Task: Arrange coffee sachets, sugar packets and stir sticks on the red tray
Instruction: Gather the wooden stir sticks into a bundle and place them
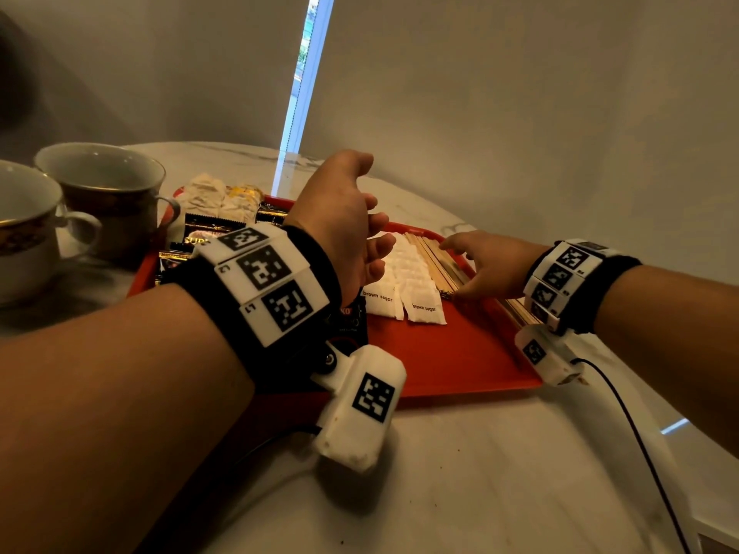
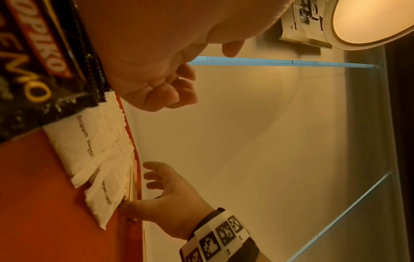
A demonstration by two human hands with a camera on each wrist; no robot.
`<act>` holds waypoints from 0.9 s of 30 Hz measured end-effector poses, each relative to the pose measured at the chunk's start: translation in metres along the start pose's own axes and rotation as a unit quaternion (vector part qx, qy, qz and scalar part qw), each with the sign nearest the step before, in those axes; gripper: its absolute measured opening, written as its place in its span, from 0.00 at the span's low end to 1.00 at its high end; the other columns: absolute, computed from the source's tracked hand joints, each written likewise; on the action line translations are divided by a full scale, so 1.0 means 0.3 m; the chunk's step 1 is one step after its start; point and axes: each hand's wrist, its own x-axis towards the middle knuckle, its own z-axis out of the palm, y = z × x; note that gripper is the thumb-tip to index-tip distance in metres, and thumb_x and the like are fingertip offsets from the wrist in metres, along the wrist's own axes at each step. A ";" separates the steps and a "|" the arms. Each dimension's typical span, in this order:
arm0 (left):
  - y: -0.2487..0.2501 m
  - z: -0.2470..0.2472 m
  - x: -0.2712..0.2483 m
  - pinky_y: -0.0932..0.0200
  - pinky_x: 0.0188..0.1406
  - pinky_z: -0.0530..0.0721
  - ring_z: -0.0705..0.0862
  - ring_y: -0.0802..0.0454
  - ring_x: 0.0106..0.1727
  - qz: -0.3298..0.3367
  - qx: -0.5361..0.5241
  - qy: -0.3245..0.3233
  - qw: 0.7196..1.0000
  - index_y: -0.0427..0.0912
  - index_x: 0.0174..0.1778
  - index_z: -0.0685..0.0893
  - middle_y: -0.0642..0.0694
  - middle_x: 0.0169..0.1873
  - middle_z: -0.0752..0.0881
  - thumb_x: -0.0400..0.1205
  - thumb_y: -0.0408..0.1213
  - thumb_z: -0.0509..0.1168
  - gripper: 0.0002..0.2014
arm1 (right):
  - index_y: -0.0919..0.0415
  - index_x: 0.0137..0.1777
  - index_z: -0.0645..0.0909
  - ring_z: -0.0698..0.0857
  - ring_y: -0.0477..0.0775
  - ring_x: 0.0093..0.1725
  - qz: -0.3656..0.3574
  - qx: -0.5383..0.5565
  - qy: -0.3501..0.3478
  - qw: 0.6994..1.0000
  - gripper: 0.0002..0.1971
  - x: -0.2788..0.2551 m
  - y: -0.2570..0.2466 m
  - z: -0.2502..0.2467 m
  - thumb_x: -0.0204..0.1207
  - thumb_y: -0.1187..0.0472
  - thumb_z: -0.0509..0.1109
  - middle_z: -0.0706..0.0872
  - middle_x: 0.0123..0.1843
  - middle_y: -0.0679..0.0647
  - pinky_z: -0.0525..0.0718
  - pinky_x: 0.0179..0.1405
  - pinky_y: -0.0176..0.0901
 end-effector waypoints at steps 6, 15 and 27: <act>0.001 -0.001 0.005 0.59 0.26 0.74 0.79 0.50 0.40 0.001 -0.002 -0.001 1.000 0.45 0.47 0.76 0.47 0.40 0.78 0.82 0.59 0.59 0.19 | 0.42 0.86 0.58 0.76 0.56 0.75 0.037 -0.018 -0.030 0.999 0.50 0.005 0.044 0.002 0.68 0.49 0.83 0.68 0.84 0.52 0.82 0.69 0.55; 0.008 -0.005 0.011 0.59 0.26 0.75 0.79 0.50 0.38 -0.002 -0.017 0.004 1.000 0.45 0.48 0.76 0.47 0.41 0.78 0.81 0.59 0.60 0.18 | 0.58 0.68 0.79 0.86 0.57 0.58 0.176 0.084 -0.002 0.981 0.23 -0.009 0.205 -0.006 0.76 0.48 0.73 0.85 0.63 0.55 0.87 0.63 0.59; 0.001 -0.007 0.018 0.57 0.29 0.75 0.78 0.49 0.39 -0.004 -0.012 -0.002 1.000 0.45 0.48 0.76 0.47 0.42 0.78 0.80 0.59 0.60 0.19 | 0.66 0.46 0.89 0.92 0.65 0.52 0.270 0.173 -0.125 0.939 0.20 -0.031 0.292 0.100 0.63 0.50 0.86 0.93 0.43 0.60 0.92 0.51 0.64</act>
